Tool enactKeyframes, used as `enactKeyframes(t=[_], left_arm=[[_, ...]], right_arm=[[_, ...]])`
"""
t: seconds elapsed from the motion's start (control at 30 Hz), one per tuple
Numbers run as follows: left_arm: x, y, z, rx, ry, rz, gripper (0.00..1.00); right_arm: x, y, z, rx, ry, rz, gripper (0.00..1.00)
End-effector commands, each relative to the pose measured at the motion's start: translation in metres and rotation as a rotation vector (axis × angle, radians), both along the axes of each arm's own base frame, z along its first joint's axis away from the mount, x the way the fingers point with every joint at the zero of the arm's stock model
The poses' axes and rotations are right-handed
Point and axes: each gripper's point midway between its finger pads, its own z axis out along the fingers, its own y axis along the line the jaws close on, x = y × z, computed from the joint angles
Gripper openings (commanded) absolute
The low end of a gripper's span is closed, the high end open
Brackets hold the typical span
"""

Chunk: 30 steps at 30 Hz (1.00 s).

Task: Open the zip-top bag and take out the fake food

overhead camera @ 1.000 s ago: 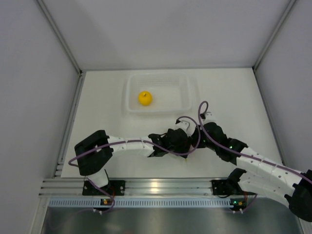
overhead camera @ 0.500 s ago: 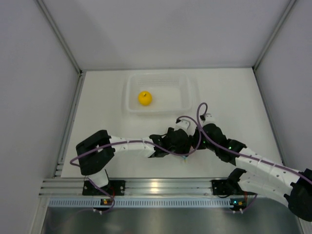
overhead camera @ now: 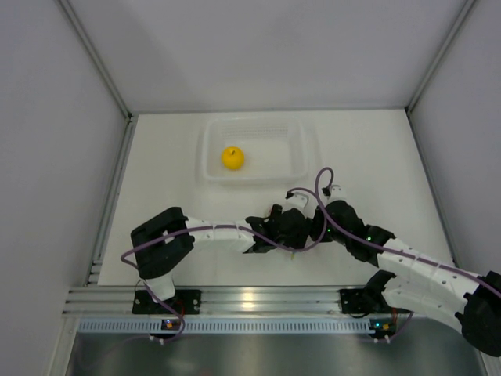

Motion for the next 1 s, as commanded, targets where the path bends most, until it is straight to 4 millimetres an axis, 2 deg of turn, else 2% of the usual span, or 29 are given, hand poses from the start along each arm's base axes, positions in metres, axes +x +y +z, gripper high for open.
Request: enactKeyframes(t=[0.0,0.07,0.1,0.17,0.2,0.27,0.6,0.83,0.97], left_arm=[[0.017,-0.039,0.038,-0.164,-0.076,0.016,0.69],[0.018,-0.038,0.038,-0.165,-0.084,0.014,0.60],[0.019,-0.039,0.039,-0.169,-0.084,0.014,0.44],[0.016,-0.040,0.043,-0.177,-0.084,0.008,0.28],[0.015,-0.040,0.045,-0.181,-0.089,0.004,0.14],[0.010,-0.042,0.050,-0.187,-0.095,-0.014,0.00],[-0.021,-0.041,0.076,-0.259,-0.130,-0.118,0.00],[-0.033,-0.033,0.083,-0.286,-0.137,-0.150,0.00],[-0.032,-0.026,0.084,-0.286,-0.148,-0.130,0.00]], right_arm=[[-0.004,0.032,0.023,0.148,-0.017,0.096,0.00],[-0.004,0.031,0.022,0.142,-0.016,0.093,0.00],[-0.003,0.030,0.022,0.137,-0.019,0.090,0.00],[-0.002,0.026,0.021,0.126,-0.023,0.077,0.00],[-0.001,0.025,0.021,0.120,-0.029,0.073,0.00],[0.002,0.023,0.024,0.118,-0.047,0.053,0.00],[0.031,0.004,0.066,0.027,-0.177,-0.050,0.00],[0.047,-0.006,0.066,-0.122,-0.186,-0.072,0.00],[0.050,-0.011,0.056,-0.176,-0.170,-0.079,0.00]])
